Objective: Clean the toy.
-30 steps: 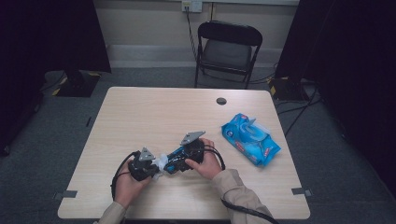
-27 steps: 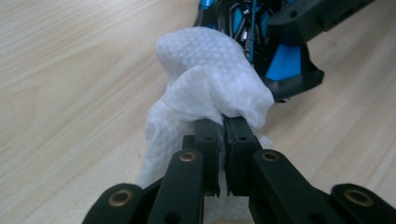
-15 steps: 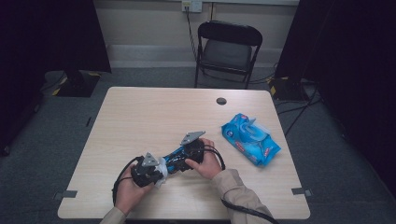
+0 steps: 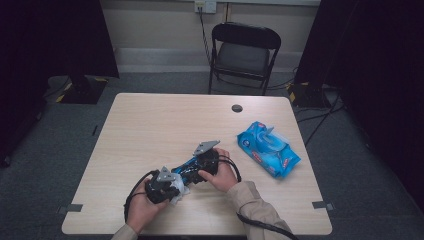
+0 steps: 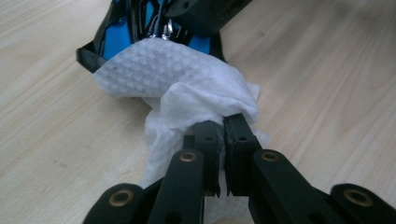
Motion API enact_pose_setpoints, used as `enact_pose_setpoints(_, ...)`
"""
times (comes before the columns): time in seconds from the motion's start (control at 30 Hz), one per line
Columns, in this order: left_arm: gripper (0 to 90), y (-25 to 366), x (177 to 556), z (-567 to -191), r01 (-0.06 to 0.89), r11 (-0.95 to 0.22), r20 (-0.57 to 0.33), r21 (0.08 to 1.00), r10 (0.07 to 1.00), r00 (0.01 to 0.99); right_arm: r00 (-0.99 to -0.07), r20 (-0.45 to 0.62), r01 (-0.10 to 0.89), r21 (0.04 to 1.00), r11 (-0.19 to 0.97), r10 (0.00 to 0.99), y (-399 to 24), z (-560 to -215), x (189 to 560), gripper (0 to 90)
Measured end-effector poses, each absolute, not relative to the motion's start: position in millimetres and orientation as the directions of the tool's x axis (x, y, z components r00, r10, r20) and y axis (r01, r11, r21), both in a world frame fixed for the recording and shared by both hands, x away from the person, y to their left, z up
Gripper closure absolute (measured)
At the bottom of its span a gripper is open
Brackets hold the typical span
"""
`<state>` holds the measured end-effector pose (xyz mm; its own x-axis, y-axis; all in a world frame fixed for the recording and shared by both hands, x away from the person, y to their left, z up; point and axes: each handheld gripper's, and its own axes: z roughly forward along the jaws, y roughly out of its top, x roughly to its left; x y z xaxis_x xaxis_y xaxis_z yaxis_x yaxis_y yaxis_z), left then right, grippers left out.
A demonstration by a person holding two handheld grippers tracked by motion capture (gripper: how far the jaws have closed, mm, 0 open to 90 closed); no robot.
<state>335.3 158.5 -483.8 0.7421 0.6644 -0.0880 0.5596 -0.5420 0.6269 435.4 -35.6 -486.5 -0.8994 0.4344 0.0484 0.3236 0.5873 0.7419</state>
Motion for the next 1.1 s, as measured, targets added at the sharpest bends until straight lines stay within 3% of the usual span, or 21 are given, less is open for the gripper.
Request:
enact_pose_setpoints(0.63, 85.9, 133, 324, -460, 0.494, -0.545, -0.121, 0.678, 0.58, 0.806, -0.899, 0.048, 0.322, 0.747, 0.582, 0.436, -36, -487, 435, 8.0)
enact_pose_setpoints(1.1, 85.9, 173, 344, -422, 0.495, -0.445, -0.119, 0.746, 0.643, 0.756, -0.899, 0.049, 0.322, 0.747, 0.581, 0.435, -36, -487, 435, 8.0)
